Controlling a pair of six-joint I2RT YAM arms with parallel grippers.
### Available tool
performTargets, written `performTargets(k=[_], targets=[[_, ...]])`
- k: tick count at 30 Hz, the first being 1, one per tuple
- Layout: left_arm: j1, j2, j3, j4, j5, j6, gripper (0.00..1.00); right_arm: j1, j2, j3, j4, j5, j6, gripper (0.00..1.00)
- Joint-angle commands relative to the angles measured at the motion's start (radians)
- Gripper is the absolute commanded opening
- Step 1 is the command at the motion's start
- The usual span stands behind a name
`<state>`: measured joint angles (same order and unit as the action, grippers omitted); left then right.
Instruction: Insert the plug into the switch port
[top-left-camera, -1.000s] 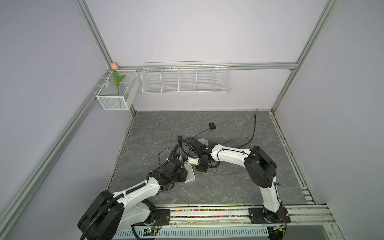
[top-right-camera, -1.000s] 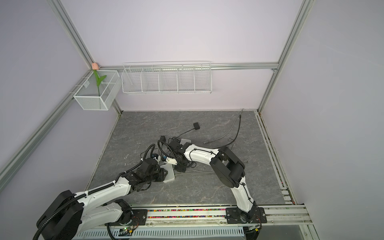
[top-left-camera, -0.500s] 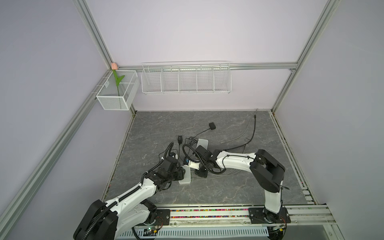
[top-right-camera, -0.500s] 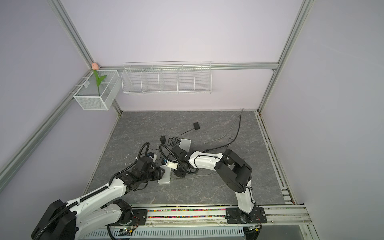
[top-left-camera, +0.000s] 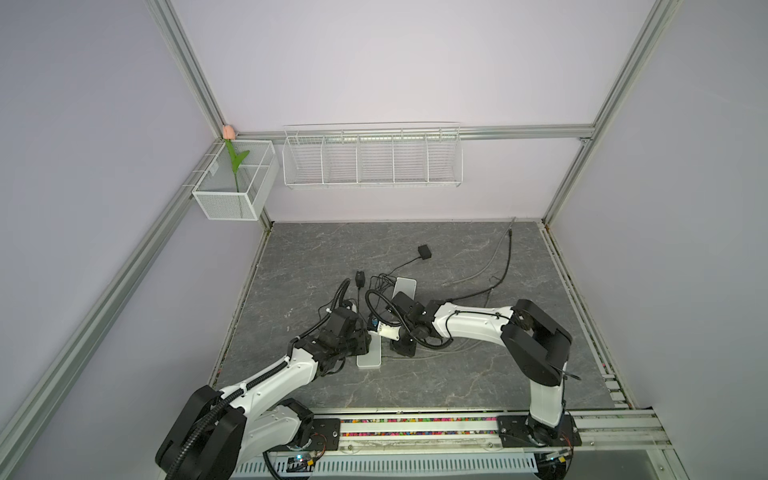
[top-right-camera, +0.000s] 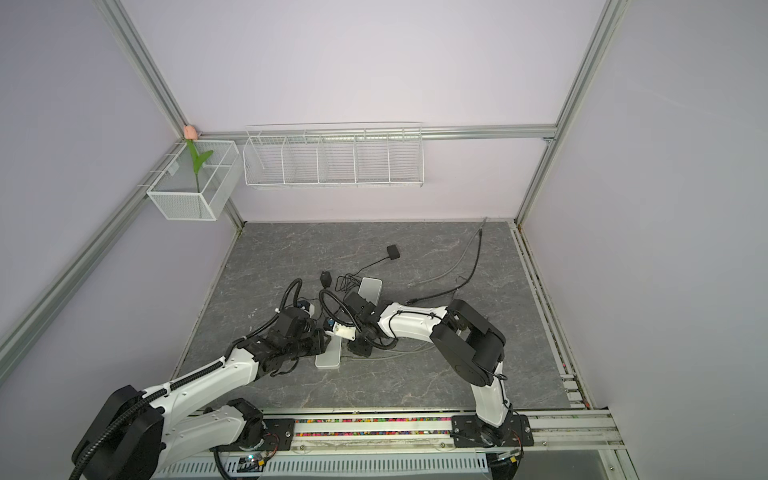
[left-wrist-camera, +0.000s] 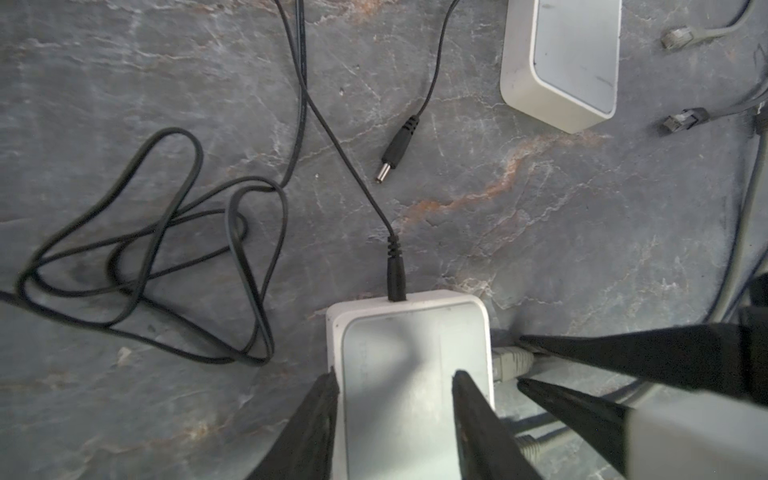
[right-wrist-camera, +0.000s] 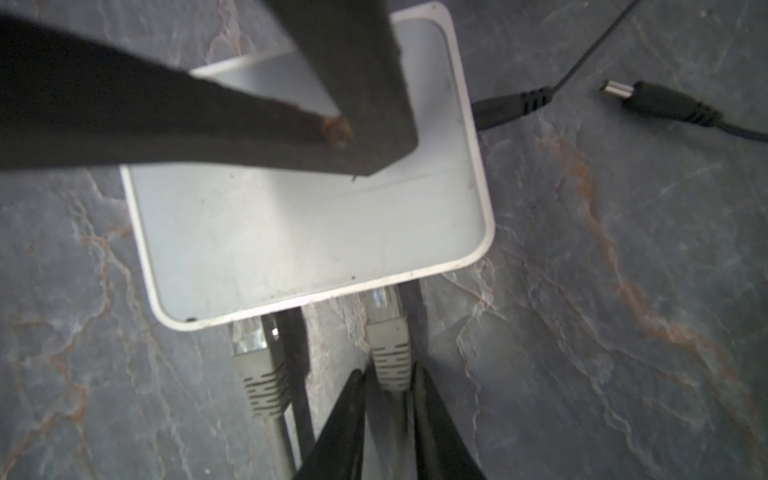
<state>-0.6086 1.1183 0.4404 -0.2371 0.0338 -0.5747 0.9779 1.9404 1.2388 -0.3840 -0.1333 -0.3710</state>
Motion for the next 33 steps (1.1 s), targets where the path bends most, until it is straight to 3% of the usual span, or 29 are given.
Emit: performTargets(k=[1, 12, 21, 33], targets=[[0.002, 0.001, 0.012, -0.010, -0.010, -0.009, 0.45, 0.003, 0.029, 0.040, -0.016, -0.010, -0.030, 0.23], [0.003, 0.064, 0.014, 0.023, 0.010, -0.020, 0.44, 0.004, 0.073, 0.083, -0.036, -0.055, -0.036, 0.18], [0.002, 0.180, 0.059, 0.063, 0.072, 0.000, 0.41, 0.018, 0.072, 0.097, -0.030, -0.084, -0.022, 0.13], [0.002, 0.224, 0.069, 0.097, 0.146, 0.035, 0.40, 0.032, 0.092, 0.184, 0.018, -0.126, -0.006, 0.10]])
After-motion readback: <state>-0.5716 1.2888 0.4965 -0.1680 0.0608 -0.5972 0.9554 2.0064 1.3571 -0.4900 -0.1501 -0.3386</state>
